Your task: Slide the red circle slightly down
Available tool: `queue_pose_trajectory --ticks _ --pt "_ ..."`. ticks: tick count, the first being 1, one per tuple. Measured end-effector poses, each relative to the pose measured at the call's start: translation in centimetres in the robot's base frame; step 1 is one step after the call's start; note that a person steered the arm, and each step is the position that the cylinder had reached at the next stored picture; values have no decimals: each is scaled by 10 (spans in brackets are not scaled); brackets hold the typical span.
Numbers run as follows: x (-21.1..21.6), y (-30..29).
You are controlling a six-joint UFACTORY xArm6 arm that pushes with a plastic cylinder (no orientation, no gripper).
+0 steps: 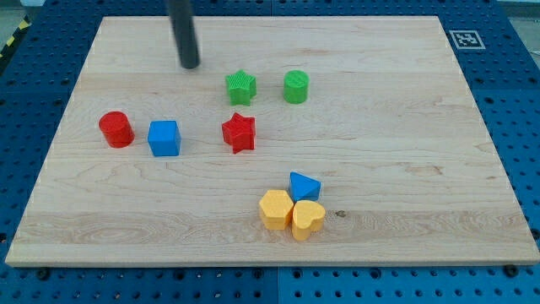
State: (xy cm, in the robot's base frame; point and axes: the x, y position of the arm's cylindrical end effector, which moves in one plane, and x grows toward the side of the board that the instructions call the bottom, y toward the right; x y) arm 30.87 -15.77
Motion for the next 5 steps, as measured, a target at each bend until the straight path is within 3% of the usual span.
queue_pose_trajectory --ticks 1,3,5 --pt "30 -35" --pt "118 -51" --pt "142 -52"
